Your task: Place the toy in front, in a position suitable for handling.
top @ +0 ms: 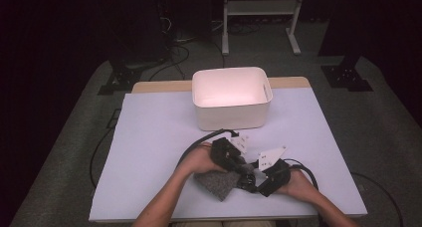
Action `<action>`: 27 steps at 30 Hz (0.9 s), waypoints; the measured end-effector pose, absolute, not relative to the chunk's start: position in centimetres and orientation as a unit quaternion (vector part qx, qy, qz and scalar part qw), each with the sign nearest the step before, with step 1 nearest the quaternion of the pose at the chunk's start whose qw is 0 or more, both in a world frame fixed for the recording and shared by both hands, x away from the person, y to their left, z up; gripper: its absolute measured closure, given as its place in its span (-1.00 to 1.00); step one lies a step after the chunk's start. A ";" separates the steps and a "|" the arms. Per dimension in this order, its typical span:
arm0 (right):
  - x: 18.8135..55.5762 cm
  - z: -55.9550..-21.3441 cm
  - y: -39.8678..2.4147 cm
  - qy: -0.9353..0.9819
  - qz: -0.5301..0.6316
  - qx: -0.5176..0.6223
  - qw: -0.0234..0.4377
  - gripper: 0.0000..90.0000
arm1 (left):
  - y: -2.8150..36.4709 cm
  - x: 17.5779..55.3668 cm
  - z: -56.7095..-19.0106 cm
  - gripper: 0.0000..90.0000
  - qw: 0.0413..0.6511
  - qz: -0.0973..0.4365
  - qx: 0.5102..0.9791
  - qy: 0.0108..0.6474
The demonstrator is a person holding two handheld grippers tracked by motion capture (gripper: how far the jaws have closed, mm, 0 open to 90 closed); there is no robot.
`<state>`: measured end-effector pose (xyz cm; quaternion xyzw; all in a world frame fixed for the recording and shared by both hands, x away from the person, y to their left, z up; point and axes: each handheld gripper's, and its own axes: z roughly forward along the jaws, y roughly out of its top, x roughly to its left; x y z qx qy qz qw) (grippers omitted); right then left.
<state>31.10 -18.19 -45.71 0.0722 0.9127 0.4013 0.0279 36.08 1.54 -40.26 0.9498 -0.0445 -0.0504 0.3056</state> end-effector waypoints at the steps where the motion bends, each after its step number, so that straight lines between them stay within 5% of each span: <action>1: 31.1 -45.7 -18.2 0.913 0.401 0.072 0.027 -0.47 | 2.9 36.4 -40.3 0.71 0.307 -0.046 0.950 -0.030; 12: 31.3 -45.7 -18.3 0.912 0.402 0.072 0.025 -0.47 | 10.1 36.1 -40.6 0.71 0.339 -0.043 0.939 0.036; 27: 31.8 -45.3 -17.1 0.911 0.403 0.085 0.007 -0.50 | 8.8 35.5 -41.6 0.70 0.355 -0.068 0.932 0.012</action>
